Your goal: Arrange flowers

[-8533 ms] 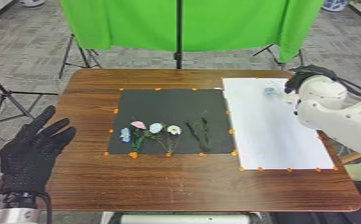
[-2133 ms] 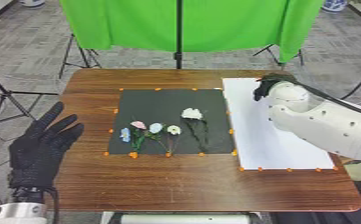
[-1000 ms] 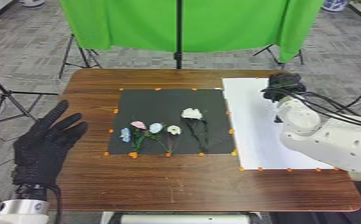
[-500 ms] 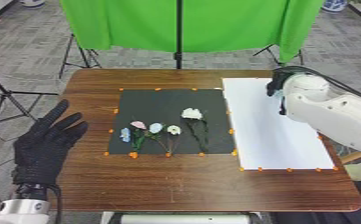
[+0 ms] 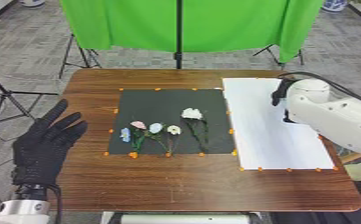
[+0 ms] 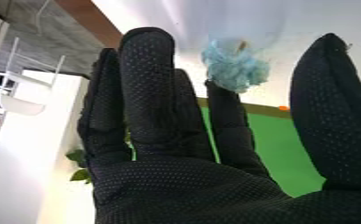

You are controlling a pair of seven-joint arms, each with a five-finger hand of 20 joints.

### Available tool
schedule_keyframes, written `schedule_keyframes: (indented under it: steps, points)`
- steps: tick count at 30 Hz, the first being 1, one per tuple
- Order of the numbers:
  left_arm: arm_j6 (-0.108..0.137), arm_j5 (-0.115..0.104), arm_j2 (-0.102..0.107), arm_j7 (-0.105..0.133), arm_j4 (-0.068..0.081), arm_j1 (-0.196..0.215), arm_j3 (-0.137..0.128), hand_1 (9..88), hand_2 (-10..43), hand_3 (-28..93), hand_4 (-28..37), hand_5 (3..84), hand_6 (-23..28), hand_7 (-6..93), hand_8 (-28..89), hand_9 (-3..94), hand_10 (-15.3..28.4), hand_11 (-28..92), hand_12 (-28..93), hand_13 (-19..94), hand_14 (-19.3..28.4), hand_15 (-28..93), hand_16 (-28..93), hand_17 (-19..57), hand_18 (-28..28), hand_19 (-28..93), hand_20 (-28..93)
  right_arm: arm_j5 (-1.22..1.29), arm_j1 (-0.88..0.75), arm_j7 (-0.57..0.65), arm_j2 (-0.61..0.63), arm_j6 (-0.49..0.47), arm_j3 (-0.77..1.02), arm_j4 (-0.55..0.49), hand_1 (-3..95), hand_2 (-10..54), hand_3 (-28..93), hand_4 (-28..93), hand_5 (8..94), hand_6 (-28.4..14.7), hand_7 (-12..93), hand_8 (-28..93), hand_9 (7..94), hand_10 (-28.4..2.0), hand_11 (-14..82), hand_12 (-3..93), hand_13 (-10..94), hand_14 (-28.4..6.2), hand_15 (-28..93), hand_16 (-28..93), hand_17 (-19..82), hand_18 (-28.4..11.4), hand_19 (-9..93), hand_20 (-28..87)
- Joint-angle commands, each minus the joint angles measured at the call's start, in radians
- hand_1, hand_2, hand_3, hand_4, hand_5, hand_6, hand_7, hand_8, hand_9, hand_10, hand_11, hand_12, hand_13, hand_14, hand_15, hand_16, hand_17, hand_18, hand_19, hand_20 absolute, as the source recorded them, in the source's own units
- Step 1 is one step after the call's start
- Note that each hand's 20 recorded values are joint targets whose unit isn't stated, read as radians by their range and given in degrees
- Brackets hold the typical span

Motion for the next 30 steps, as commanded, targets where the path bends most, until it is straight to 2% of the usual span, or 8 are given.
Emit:
schedule_keyframes:
  steps: [1, 2, 5, 8, 11, 14, 18, 30]
  points:
    - [-0.011, -0.005, 0.002, -0.007, 0.006, 0.004, 0.011, 21.2, 6.5, 79, -26.7, 33.9, 8.2, 12.1, -8, 31.5, 18.9, 29, 12, 22, 26.9, 61, -12, -9.7, 21.2, 54, 28, -0.058, 0.013, -0.036, -0.005, 0.021, -0.044, -0.017, 29.6, -7.3, 84, -28, 40.8, 1.4, 17, -14, 45.7, -10.0, 11.1, 12.4, 60, -11.1, 75, 8, 19, -21.5, 77, 25]
    - [-0.006, -0.012, 0.013, 0.003, 0.005, 0.006, 0.015, 21.2, 6.5, 79, -26.7, 33.9, 8.2, 12.1, -8, 31.5, 18.9, 29, 12, 22, 27.0, 61, -12, -9.7, 21.2, 54, 28, -0.066, 0.008, -0.033, -0.005, 0.022, -0.042, -0.017, 30.7, -7.6, 84, -28, 42.9, 1.8, 18, -14, 49.2, -9.7, 12.1, 12.3, 60, -10.8, 74, 8, 19, -21.2, 77, 25]
    - [-0.01, -0.008, 0.007, -0.007, 0.006, 0.005, 0.012, 21.3, 6.5, 79, -26.7, 33.9, 8.2, 12.1, -8, 31.5, 18.9, 29, 12, 22, 27.0, 61, -12, -9.6, 21.2, 54, 28, -0.08, 0.01, -0.015, 0.002, 0.086, -0.079, -0.023, 35.0, -8.7, 83, -28, 51.0, 2.7, 20, -15, 58.7, -9.3, 14.6, 12.3, 65, -8.8, 70, 9, 21, -20.1, 76, 25]
    - [-0.007, -0.011, 0.011, -0.005, 0.006, 0.006, 0.012, 21.2, 6.4, 79, -26.8, 33.9, 8.3, 12.2, -8, 31.4, 18.8, 29, 12, 22, 27.0, 61, -12, -9.6, 21.3, 54, 28, -0.113, 0.023, -0.021, 0.012, 0.127, -0.126, -0.024, 40.3, -9.3, 81, -28, 57.5, 3.5, 21, -16, 67.0, -8.1, 16.5, 13.2, 68, -6.6, 69, 12, 23, -18.9, 77, 25]
    - [-0.009, -0.009, 0.007, -0.01, 0.007, 0.003, 0.013, 21.3, 6.5, 79, -26.8, 34.0, 8.3, 12.2, -8, 31.4, 18.8, 29, 12, 22, 27.1, 61, -12, -9.6, 21.3, 54, 28, -0.138, 0.047, -0.026, 0.022, 0.234, -0.202, -0.027, 49.6, -9.5, 73, -28, 67.3, 3.6, 26, -7, 80.3, -5.5, 9.4, 24.1, 75, -3.5, 65, 16, 27, -16.9, 78, 25]
    - [-0.011, -0.006, 0.003, -0.017, 0.006, 0.005, 0.011, 21.3, 6.5, 79, -26.8, 34.0, 8.3, 12.1, -8, 31.4, 18.9, 30, 12, 22, 27.1, 61, -12, -9.6, 21.3, 54, 28, -0.155, 0.066, -0.024, 0.025, 0.327, -0.249, -0.033, 54.2, -9.5, 69, -28, 77.2, 5.2, 30, -3, 92.1, -3.6, 8.6, 30.8, 81, -1.6, 64, 17, 30, -15.3, 80, 25]
    - [-0.011, -0.004, 0.003, -0.02, 0.008, 0.0, 0.014, 21.3, 6.5, 79, -26.8, 34.0, 8.3, 12.1, -8, 31.4, 18.9, 30, 12, 22, 27.1, 62, -12, -9.6, 21.3, 54, 28, -0.161, 0.098, -0.013, 0.022, 0.407, -0.292, -0.051, 54.7, -9.5, 69, -28, 80.1, 5.5, 27, -1, 93.6, -3.1, 13.6, 30.5, 84, -0.9, 64, 18, 31, -14.9, 82, 25]
    - [-0.012, 0.008, -0.008, -0.039, 0.005, 0.002, 0.003, 21.2, 6.5, 79, -26.8, 34.0, 8.2, 12.3, -8, 31.5, 18.9, 30, 12, 22, 27.3, 62, -12, -9.6, 21.3, 54, 28, -0.175, 0.175, -0.045, -0.038, 0.48, -0.327, -0.155, 55.2, -9.5, 70, -28, 81.6, 4.6, 26, 0, 93.7, -3.8, 15.0, 30.4, 85, -0.9, 65, 19, 32, -15.1, 82, 25]
